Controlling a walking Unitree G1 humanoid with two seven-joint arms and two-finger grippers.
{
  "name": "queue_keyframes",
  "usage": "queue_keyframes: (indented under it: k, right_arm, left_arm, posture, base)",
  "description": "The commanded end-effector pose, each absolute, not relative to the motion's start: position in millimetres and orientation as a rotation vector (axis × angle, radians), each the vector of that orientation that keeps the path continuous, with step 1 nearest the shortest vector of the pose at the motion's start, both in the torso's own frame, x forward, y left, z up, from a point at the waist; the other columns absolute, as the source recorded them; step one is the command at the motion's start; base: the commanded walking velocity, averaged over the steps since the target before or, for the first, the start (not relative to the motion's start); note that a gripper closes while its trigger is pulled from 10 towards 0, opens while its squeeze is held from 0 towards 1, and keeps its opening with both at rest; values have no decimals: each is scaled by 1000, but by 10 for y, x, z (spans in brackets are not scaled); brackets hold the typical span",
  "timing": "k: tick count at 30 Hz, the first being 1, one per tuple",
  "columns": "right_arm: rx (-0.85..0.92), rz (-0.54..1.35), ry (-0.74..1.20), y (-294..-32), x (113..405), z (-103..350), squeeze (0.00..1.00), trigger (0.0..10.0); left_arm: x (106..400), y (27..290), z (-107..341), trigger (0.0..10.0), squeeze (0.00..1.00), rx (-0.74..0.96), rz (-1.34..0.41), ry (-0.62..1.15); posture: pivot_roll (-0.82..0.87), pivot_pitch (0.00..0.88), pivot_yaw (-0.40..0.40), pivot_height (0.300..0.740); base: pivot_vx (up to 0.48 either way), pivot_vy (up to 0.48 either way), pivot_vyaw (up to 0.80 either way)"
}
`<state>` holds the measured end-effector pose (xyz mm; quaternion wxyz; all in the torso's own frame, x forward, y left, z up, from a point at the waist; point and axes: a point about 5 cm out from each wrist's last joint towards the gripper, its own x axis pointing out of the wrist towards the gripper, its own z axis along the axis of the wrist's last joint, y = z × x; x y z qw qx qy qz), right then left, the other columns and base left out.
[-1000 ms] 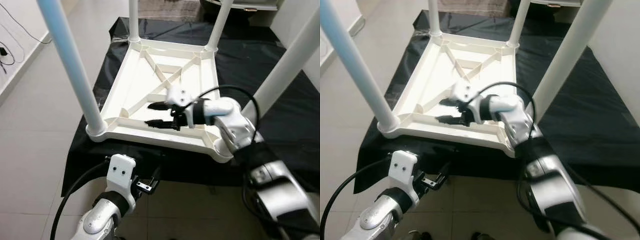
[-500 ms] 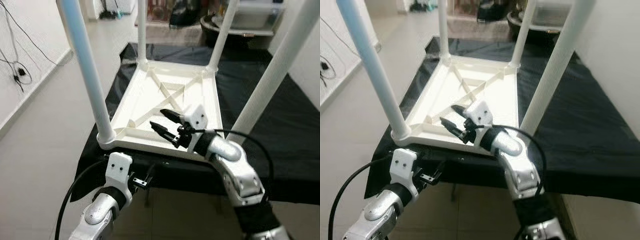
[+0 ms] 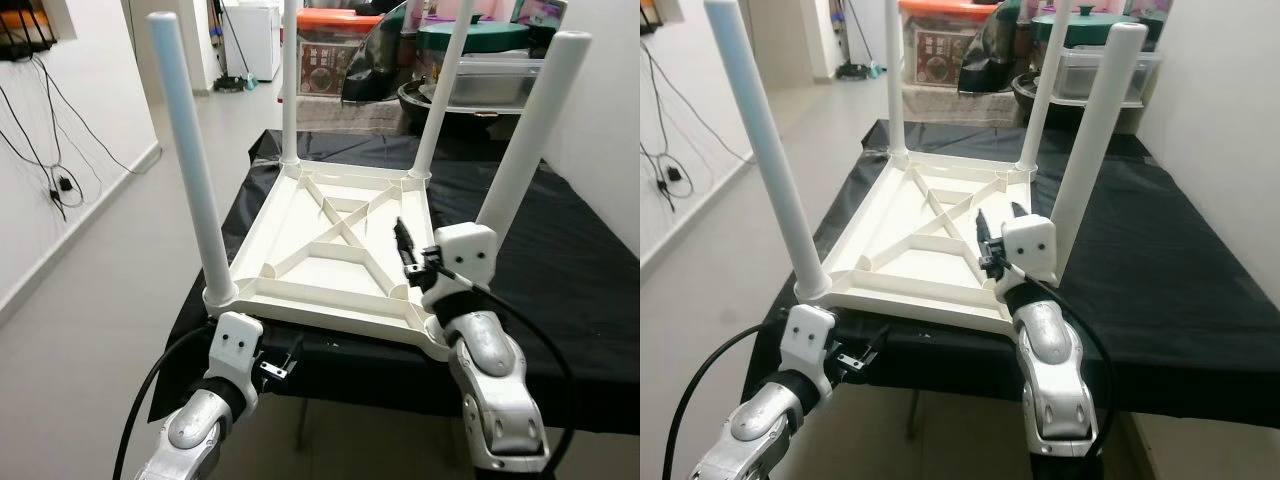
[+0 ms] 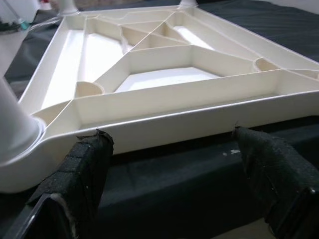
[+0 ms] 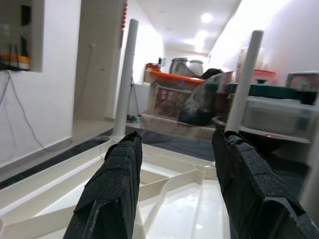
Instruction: Building children table
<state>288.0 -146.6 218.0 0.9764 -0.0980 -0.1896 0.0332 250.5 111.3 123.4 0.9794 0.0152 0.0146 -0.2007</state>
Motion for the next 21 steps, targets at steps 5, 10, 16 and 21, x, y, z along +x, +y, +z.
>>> queue_keyframes:
  k: [5,10,16,21]
  right_arm:
    - [-241,-47,-525,-1482,2853,2518,1000,10000]
    - [-252,-78,-623,-1440,2859,2751,1000,10000]
    - [-319,-121,-838,-1328,2784,3255,0,10000]
    - [-352,-294,-926,-1452,2714,3484,0,10000]
  left_arm:
    - [2544,1182,1179,10000,0,54,-391,41]
    - [2561,1192,1160,10000,0,58,-392,39]
    - [2577,1207,1140,10000,0,61,-391,44]
    - [2588,1213,1129,10000,0,62,-390,43]
  posture:
    - [146,0,10,740]
    - [149,0,12,740]
    - [148,0,16,740]
    - [149,0,17,740]
  base:
    - [0,0,0]
    - [0,0,0]
    - [0,0,0]
    - [0,0,0]
